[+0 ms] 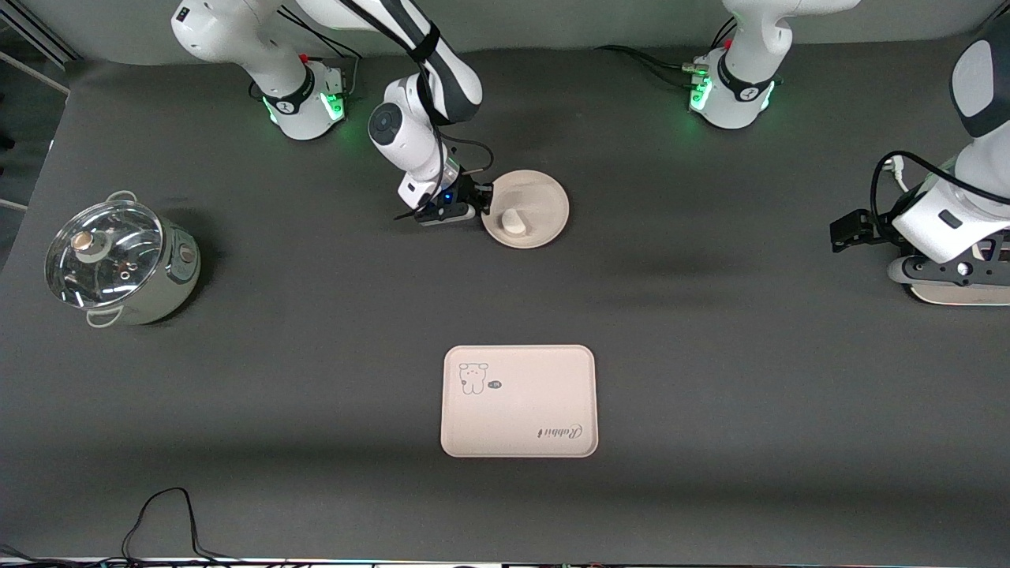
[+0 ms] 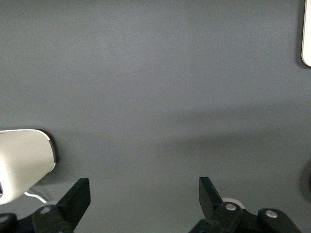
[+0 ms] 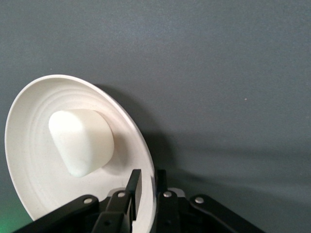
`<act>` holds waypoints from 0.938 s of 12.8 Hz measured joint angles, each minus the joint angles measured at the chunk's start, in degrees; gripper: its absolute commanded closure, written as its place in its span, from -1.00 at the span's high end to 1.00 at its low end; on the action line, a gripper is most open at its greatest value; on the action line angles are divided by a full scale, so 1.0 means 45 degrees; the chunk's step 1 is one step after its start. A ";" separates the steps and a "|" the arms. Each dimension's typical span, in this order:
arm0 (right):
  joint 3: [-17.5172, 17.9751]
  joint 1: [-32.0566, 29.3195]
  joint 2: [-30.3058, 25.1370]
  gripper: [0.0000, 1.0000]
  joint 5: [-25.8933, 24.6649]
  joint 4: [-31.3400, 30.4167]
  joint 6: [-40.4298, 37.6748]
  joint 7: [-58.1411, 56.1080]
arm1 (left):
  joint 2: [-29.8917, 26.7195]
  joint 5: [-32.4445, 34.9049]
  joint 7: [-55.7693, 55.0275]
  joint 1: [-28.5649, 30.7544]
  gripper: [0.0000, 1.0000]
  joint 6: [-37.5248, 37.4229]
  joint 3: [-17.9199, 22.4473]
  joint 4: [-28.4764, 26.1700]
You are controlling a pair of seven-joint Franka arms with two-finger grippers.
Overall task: Place bun in plate and plate on tray
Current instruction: 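Lower the right gripper to the plate rim and close on it, then lift the plate with the right gripper and carry it over the tray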
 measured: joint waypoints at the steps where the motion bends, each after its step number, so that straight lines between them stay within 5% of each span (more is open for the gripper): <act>1: 0.0000 0.0000 0.0000 -0.97 0.0002 0.0000 0.0000 -0.0088 | 0.0000 -0.0002 0.0000 0.0000 1.00 0.0005 0.0000 0.0000; 10: -0.0080 -0.0187 -0.0390 -1.00 -0.0090 0.0339 -0.0458 -0.0267 | 0.0002 -0.0006 0.0000 -0.0001 1.00 0.0096 0.0000 0.0008; 12: -0.0203 -0.0752 -0.1187 -1.00 -0.1117 0.0448 -0.1680 -0.0332 | 0.0003 -0.0010 0.0001 -0.0008 1.00 0.0132 -0.0002 0.0013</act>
